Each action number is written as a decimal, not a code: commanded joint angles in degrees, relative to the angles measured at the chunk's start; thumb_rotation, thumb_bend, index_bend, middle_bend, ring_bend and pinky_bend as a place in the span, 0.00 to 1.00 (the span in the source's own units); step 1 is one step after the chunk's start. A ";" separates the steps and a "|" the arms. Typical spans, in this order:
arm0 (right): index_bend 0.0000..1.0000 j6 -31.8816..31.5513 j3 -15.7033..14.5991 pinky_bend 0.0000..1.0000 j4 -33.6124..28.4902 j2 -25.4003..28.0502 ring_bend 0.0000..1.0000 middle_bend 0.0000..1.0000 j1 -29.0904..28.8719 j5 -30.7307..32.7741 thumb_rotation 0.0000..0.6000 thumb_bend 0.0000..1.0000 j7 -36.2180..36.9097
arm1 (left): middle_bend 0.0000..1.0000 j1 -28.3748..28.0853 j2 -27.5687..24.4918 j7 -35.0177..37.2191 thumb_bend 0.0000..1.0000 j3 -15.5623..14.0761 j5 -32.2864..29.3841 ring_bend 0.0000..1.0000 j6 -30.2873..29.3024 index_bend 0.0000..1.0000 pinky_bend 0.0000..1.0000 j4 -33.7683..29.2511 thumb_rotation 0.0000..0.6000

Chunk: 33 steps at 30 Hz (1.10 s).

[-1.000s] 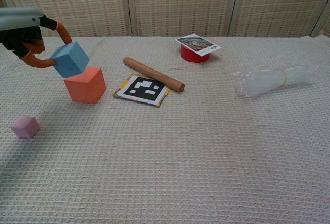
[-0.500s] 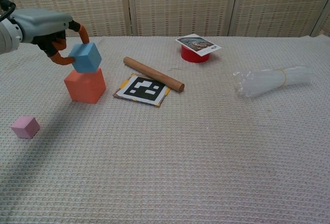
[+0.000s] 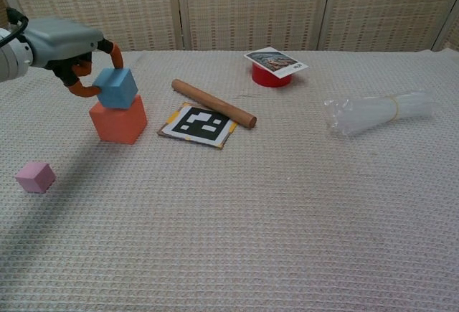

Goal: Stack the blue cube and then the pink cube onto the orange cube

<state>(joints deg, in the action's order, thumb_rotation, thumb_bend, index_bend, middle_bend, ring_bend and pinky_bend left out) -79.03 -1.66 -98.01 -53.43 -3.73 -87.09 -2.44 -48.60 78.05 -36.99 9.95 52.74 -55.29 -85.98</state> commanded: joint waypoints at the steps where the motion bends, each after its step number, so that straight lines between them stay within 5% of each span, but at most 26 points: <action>1: 0.00 -0.02 -0.01 0.00 -0.05 0.01 0.00 0.00 0.05 0.00 1.00 0.24 -0.05 | 1.00 -0.05 0.09 0.57 0.37 -0.31 0.63 1.00 0.06 0.56 1.00 0.34 1.00; 23: 0.00 0.51 -0.01 0.00 -0.61 0.03 0.00 0.00 0.11 0.35 1.00 0.24 -1.09 | 1.00 -0.26 0.28 5.21 0.37 -2.23 6.94 1.00 1.88 0.53 1.00 5.41 1.00; 33: 0.00 0.38 0.05 0.00 -0.65 0.02 0.00 0.00 0.21 0.37 1.00 0.24 -1.19 | 1.00 -0.35 -0.27 4.96 0.37 -2.61 6.65 1.00 2.90 0.39 1.00 5.33 1.00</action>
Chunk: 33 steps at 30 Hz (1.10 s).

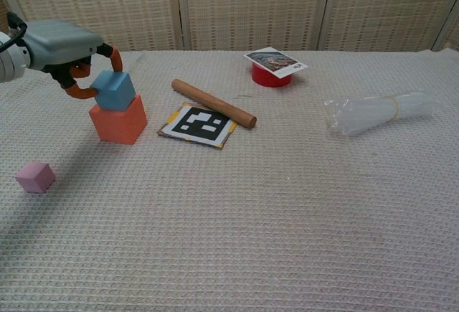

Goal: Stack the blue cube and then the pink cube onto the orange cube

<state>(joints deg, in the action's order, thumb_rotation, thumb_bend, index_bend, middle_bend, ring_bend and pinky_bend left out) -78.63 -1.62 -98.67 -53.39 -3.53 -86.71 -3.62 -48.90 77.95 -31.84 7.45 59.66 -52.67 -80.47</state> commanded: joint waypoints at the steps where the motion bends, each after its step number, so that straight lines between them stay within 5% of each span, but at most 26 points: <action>1: 0.00 -0.02 0.00 0.00 0.00 -0.01 0.00 0.00 0.02 -0.02 1.00 0.24 -0.04 | 1.00 -0.06 -0.20 -0.35 0.37 -0.15 -0.38 1.00 0.30 0.36 1.00 -0.20 1.00; 10: 0.00 0.04 -0.04 0.00 -0.13 0.03 0.00 0.00 0.07 -0.02 1.00 0.24 -0.22 | 1.00 0.28 -1.04 0.90 0.37 0.18 0.29 1.00 -0.36 0.13 1.00 -1.44 1.00; 18: 0.00 -0.38 -0.19 0.00 -0.36 0.34 0.00 0.00 0.29 -0.56 1.00 0.24 0.18 | 1.00 3.19 -4.38 4.22 0.37 -0.47 3.45 1.00 -4.06 0.09 1.00 -7.76 1.00; 25: 0.00 -0.76 -0.58 0.00 -0.27 0.90 0.00 0.00 0.42 -1.83 1.00 0.24 1.74 | 1.00 16.25 -13.08 18.62 0.33 -10.54 19.55 1.00 -15.21 0.12 1.00 -19.67 1.00; 29: 0.00 -1.39 -1.06 0.00 -0.44 1.15 0.00 0.00 0.68 -3.25 1.00 0.24 2.25 | 1.00 23.14 -12.31 24.70 0.32 -16.69 25.26 1.00 -19.52 0.13 1.00 -16.98 1.00; 33: 0.00 -1.32 -1.59 0.00 -0.55 1.09 0.00 0.00 0.62 -4.54 1.00 0.24 2.33 | 1.00 27.53 -6.87 26.11 0.32 -17.63 27.06 1.00 -22.98 0.13 1.00 -9.67 1.00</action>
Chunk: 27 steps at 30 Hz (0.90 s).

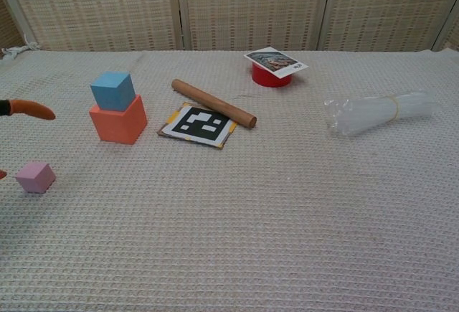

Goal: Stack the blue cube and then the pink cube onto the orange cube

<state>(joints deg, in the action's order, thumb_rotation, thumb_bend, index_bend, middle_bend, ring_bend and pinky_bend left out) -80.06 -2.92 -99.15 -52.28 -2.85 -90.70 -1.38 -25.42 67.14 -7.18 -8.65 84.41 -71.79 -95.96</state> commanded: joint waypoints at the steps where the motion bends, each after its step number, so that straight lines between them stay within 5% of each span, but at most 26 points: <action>1: 0.00 0.21 -0.39 0.00 -0.07 -0.02 0.00 0.00 -0.12 -0.80 1.00 0.24 0.14 | 1.00 4.70 5.37 2.17 0.32 -1.53 2.39 1.00 -4.01 0.14 1.00 7.34 1.00; 14: 0.00 0.87 -1.02 0.01 -0.16 0.04 0.00 0.00 -0.51 -2.04 1.00 0.24 0.53 | 1.00 5.30 15.53 2.10 0.32 5.02 -1.64 1.00 -1.01 0.18 1.00 20.64 1.00; 27: 0.00 1.97 -1.12 0.02 -0.50 0.16 0.00 0.00 -0.92 -1.45 1.00 0.24 0.12 | 1.00 4.89 19.62 3.03 0.32 8.01 -2.44 1.00 0.44 0.33 1.00 26.91 1.00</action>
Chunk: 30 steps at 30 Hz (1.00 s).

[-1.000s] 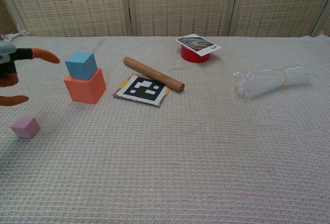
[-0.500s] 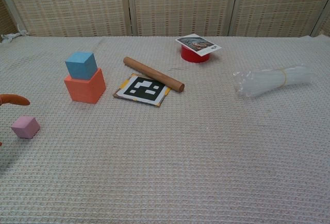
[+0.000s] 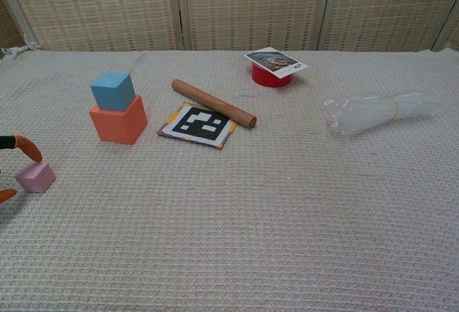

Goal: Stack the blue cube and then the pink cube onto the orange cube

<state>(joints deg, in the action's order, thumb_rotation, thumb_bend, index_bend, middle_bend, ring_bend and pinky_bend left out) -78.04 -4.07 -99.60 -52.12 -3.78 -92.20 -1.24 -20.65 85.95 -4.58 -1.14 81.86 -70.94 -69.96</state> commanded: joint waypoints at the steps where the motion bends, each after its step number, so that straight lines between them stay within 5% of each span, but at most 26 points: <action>1: 0.00 -0.11 0.05 0.01 -0.07 -0.02 0.00 0.00 0.04 0.10 1.00 0.24 -0.04 | 1.00 0.15 1.06 0.65 0.32 0.57 0.19 1.00 -0.41 0.34 1.00 1.21 1.00; 10: 0.00 -0.09 0.04 0.01 -0.16 0.15 0.00 0.00 0.03 0.25 1.00 0.24 -0.01 | 1.00 0.01 3.54 0.75 0.32 1.38 1.17 1.00 -0.79 0.36 1.00 4.78 1.00; 22: 0.00 -0.27 -0.18 0.02 -0.22 0.39 0.00 0.00 0.12 -0.09 1.00 0.24 0.23 | 1.00 0.12 4.74 1.05 0.32 2.35 1.35 1.00 -1.33 0.51 1.00 7.24 1.00; 30: 0.00 -0.66 -0.16 0.02 -0.11 0.46 0.00 0.00 0.21 -0.32 1.00 0.24 0.55 | 1.00 -0.74 -4.48 0.91 0.32 5.05 2.83 1.00 -4.38 0.55 1.00 -3.70 1.00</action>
<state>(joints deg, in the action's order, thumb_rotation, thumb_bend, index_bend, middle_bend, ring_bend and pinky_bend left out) -78.70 -4.22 -99.71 -51.66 -3.57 -92.51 -0.70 -20.79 85.75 -3.39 2.67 84.05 -74.51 -68.73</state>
